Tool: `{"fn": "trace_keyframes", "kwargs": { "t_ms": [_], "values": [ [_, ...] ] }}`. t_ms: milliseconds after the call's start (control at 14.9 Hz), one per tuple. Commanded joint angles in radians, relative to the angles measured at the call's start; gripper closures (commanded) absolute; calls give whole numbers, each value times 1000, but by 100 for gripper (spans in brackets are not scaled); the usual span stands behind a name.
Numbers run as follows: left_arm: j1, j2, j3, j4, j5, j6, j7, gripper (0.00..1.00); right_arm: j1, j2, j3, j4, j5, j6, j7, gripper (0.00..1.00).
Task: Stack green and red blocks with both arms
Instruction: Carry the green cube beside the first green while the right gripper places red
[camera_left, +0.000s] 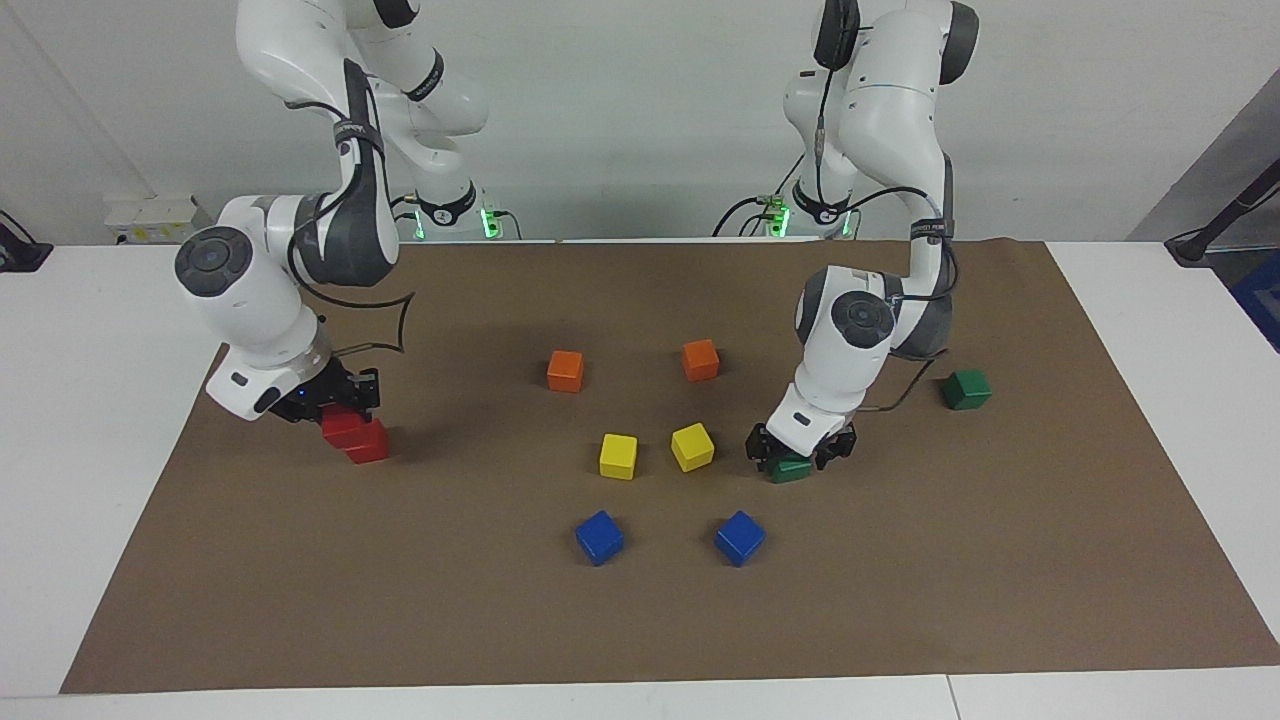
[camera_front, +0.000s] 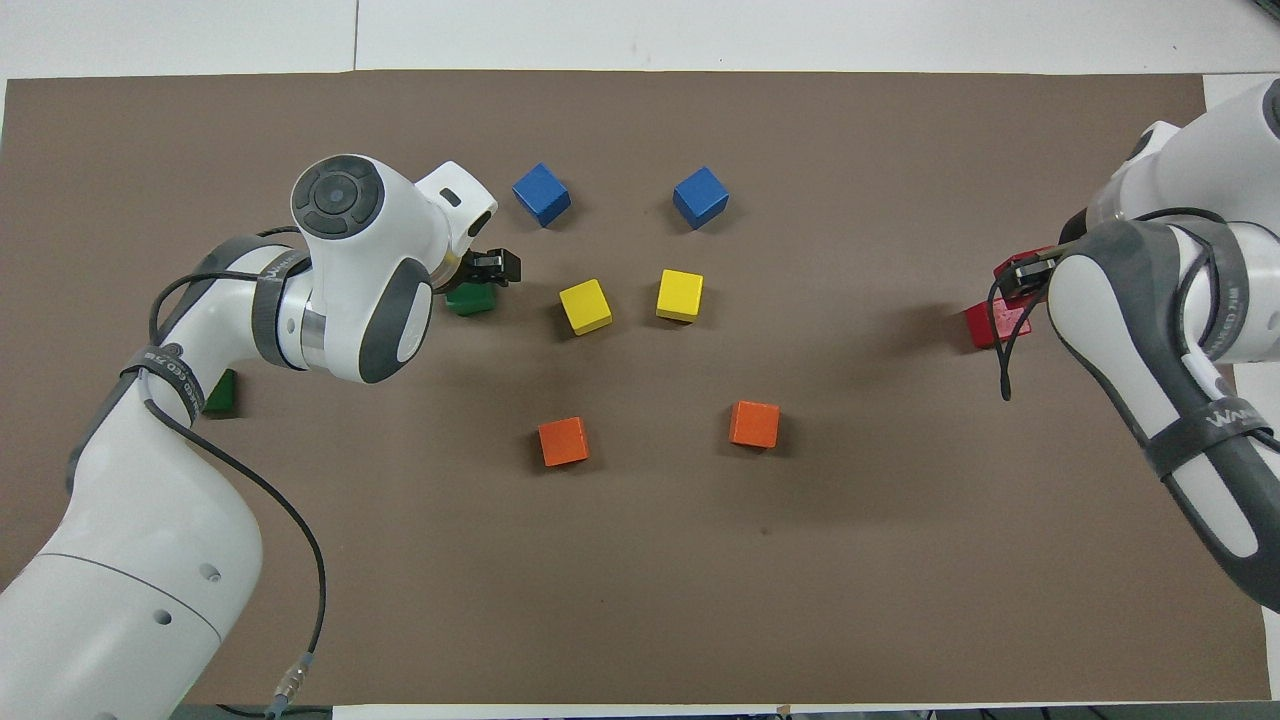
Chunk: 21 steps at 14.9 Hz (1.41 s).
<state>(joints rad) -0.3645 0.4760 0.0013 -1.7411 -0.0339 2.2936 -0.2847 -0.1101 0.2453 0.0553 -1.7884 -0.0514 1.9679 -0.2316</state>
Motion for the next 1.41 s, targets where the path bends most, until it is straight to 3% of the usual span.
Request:
{"fn": "trace_keyframes", "kwargs": {
  "t_ms": [0,201,402,736,1071,1339],
  "values": [
    [-21,-17,20,-23,0,9,-13,100,-16,-57,14,-119,15,99,-18,100],
    [-18,-19,20,-18,0,-3,-16,100,-17,-89,14,-229,15,239,-17,100],
    [-5,-28,22,40,-8,-101,-18,100,-17,-90,12,-241,15,253,-14,100],
    [123,-224,23,58,-11,-321,18,100,-17,-93,12,-281,15,308,3,100],
    [329,-359,23,-78,-11,-381,325,100,-25,-103,12,-304,15,315,3,100],
    [473,-416,23,-234,-11,-236,467,100,-33,-109,12,-322,15,315,2,100]
  ]
}}
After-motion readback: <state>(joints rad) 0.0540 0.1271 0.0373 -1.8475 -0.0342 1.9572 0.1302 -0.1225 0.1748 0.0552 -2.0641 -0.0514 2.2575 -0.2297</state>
